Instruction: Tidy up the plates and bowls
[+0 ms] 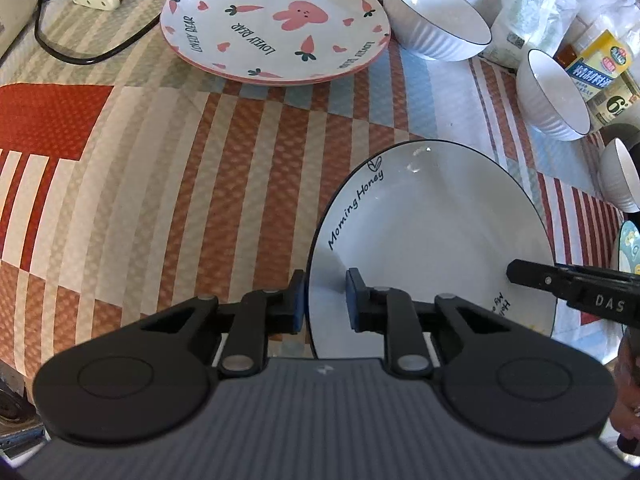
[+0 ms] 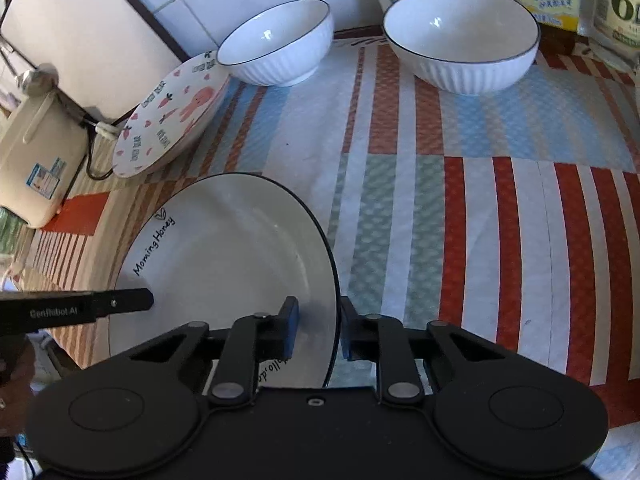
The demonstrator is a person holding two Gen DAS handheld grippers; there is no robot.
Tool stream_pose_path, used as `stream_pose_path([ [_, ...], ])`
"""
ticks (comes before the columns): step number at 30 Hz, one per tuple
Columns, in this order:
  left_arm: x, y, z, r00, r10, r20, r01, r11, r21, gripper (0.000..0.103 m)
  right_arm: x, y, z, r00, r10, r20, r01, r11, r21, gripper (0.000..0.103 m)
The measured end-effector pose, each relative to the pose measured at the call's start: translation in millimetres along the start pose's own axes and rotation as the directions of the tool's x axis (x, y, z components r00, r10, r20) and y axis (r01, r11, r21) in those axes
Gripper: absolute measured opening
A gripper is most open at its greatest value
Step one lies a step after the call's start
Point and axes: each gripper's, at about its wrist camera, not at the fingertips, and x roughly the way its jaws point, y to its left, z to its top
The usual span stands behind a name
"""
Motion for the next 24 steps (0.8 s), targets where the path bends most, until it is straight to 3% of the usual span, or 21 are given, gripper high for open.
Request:
stream_pose_path([
  [9, 0, -7, 3, 1.0, 0.03, -0.006, -0.03, 1.0, -0.008, 0.02, -4, -7, 1, 0.999, 0.03, -0.022, -0.028, 0.998, 0.051, 0.021],
  [15, -15, -29, 7, 0.997, 0.053, 0.056, -0.055, 0.998, 0.027, 0.02, -25, -20, 4, 0.998, 0.054, 0.015, -0.055, 0.993, 0.103, 0.019],
  [24, -9, -59, 41, 0.997, 0.032, 0.065, -0.035, 0.999, 0.038, 0.02, -44, -47, 34, 0.997, 0.035, 0.066, -0.045, 0.987, 0.152, 0.017],
])
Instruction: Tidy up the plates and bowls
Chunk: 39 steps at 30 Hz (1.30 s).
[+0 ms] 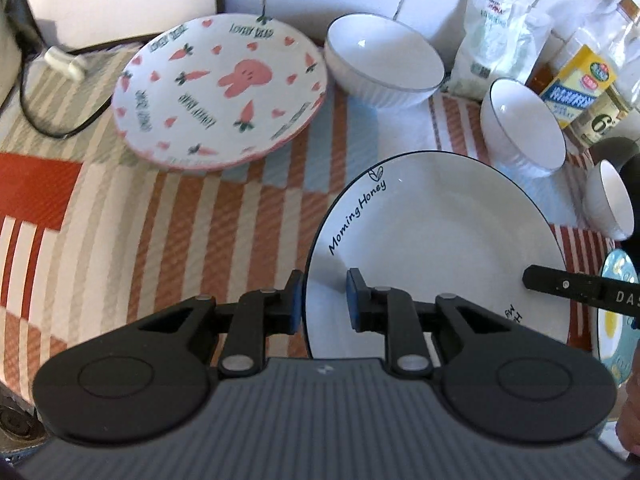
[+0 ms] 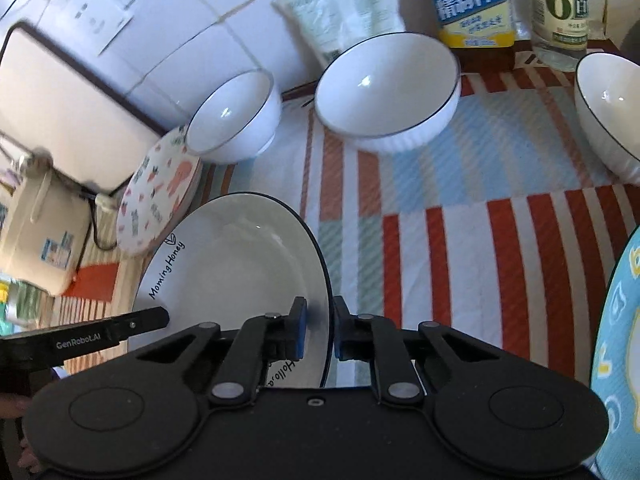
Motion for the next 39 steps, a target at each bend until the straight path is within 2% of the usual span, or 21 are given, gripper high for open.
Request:
stream_pose_path([
  [4, 13, -7, 17, 1.0, 0.01, 0.001, -0.01, 1.0, 0.007, 0.02, 6, -9, 16, 1.0, -0.003, -0.001, 0.003, 1.0, 0.011, 0.017],
  [10, 39, -5, 34, 0.999, 0.0, -0.045, -0.002, 0.999, -0.035, 0.02, 25, -20, 32, 0.999, -0.014, -0.037, 0.015, 1.0, 0.028, 0.017],
  [16, 53, -15, 43, 0.998, 0.006, -0.056, -0.007, 1.0, -0.018, 0.02, 32, -31, 40, 0.999, -0.028, -0.043, 0.031, 0.998, 0.056, 0.017],
  [29, 56, -24, 41, 0.996, 0.056, -0.068, -0.054, 0.998, 0.032, 0.019, 36, -42, 30, 0.999, -0.024, -0.038, 0.028, 0.994, 0.108, 0.018],
  [35, 54, -26, 39, 0.995, 0.073, -0.065, -0.069, 0.996, 0.062, 0.017, 38, -31, 27, 0.997, -0.077, -0.028, 0.078, 0.996, 0.037, 0.022],
  [39, 41, -29, 39, 0.996, 0.07, -0.057, -0.064, 0.994, 0.087, 0.017, 28, -26, 25, 0.995, -0.101, 0.0, 0.101, 0.994, 0.033, 0.027],
])
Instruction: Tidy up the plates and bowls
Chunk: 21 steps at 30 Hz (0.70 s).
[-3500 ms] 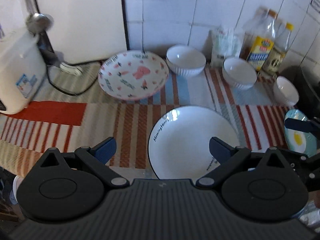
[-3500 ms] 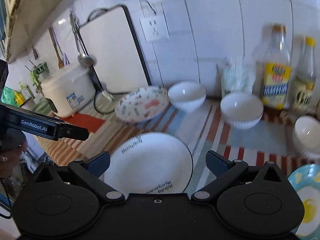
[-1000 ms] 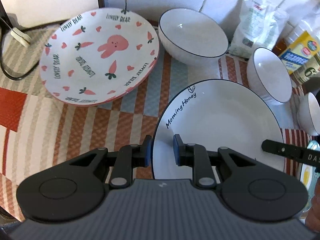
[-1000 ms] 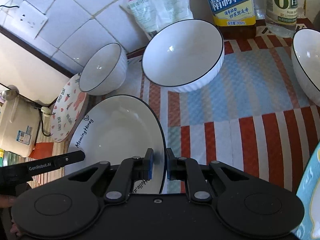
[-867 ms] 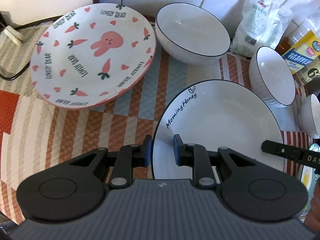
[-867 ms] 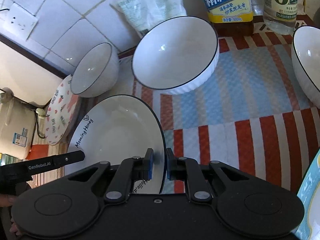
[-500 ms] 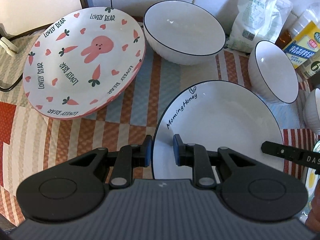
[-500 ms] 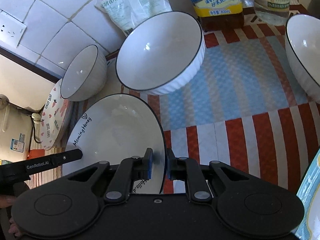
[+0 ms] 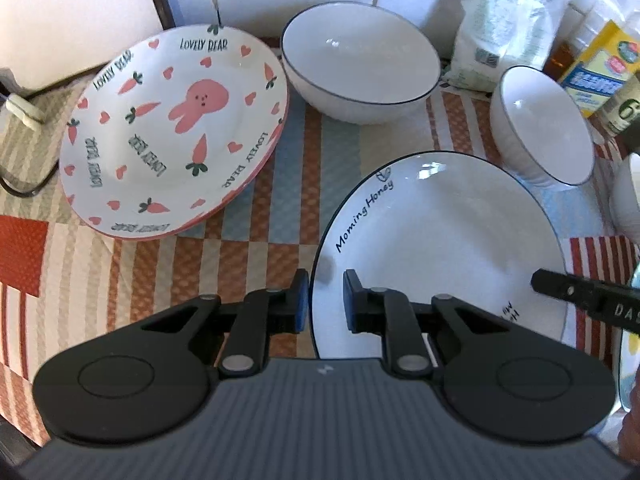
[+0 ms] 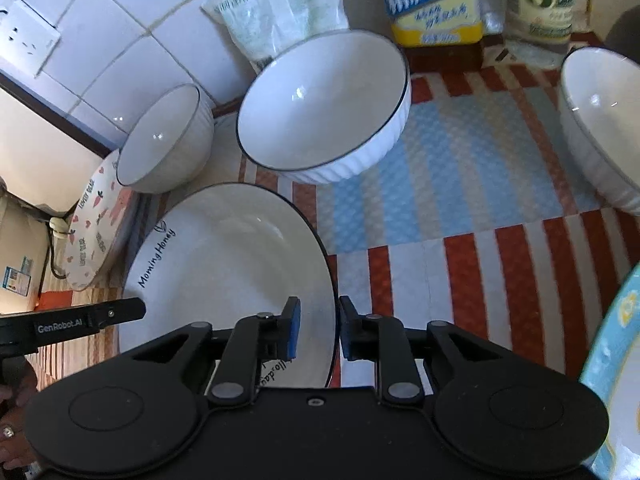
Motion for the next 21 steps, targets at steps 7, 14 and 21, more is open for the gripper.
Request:
stream_pose_path([
  [7, -33, -12, -15, 1.0, -0.024, -0.014, 0.025, 0.994, 0.11, 0.017, -40, 9, -12, 0.998, 0.027, 0.062, -0.027, 1.0, -0.004, 0.03],
  [14, -79, -25, -37, 0.997, -0.075, 0.001, 0.073, 0.973, 0.22, 0.018, -86, 26, -35, 0.989, 0.076, 0.127, -0.069, 0.996, -0.059, 0.031],
  [21, -133, -39, -52, 0.99, -0.12, 0.07, 0.092, 0.943, 0.32, 0.018, -136, 51, -62, 0.971, 0.057, 0.234, -0.014, 0.984, -0.18, 0.037],
])
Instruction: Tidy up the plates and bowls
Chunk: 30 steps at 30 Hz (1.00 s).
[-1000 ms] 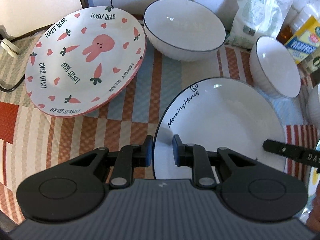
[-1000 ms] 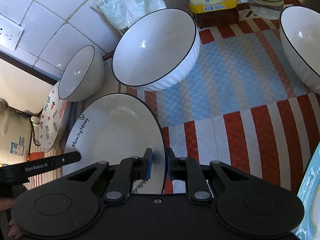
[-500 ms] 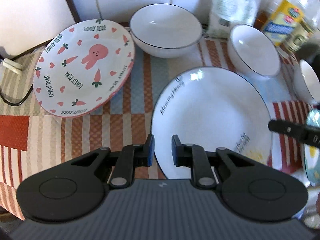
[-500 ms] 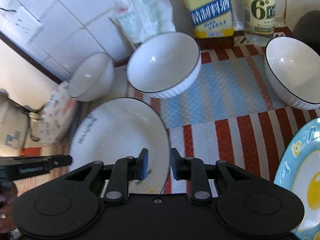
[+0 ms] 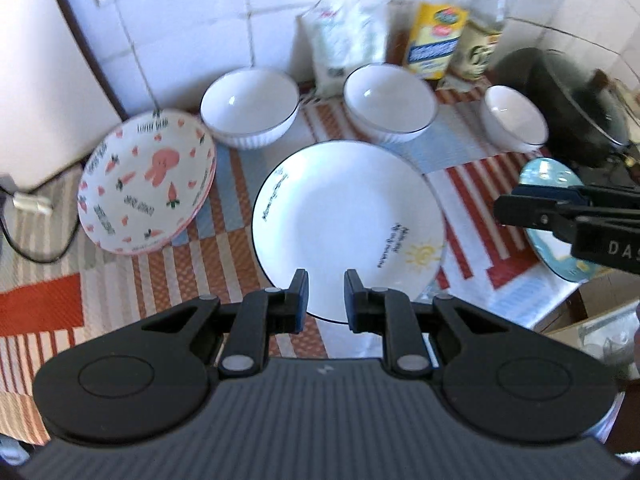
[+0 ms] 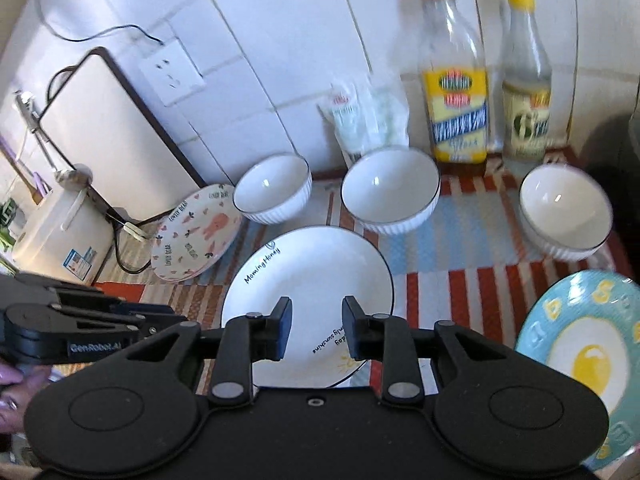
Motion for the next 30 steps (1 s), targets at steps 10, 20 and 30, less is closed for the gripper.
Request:
stream_pose_path([
  [10, -54, -21, -7, 0.998, -0.051, 0.046, 0.047, 0.996, 0.075, 0.028, -79, 14, -23, 0.988, 0.035, 0.148, -0.033, 0.999, -0.018, 0.053],
  [20, -72, -58, -8, 0.997, -0.044, 0.063, 0.034, 0.988, 0.151, 0.041, -120, 6, -41, 0.975, -0.046, 0.215, 0.066, 0.994, -0.09, 0.065],
  [30, -71, -114, -1, 0.995, -0.038, 0.089, 0.019, 0.98, 0.199, 0.052, -148, -28, -53, 0.967, -0.096, 0.237, 0.134, 0.98, -0.15, 0.068],
])
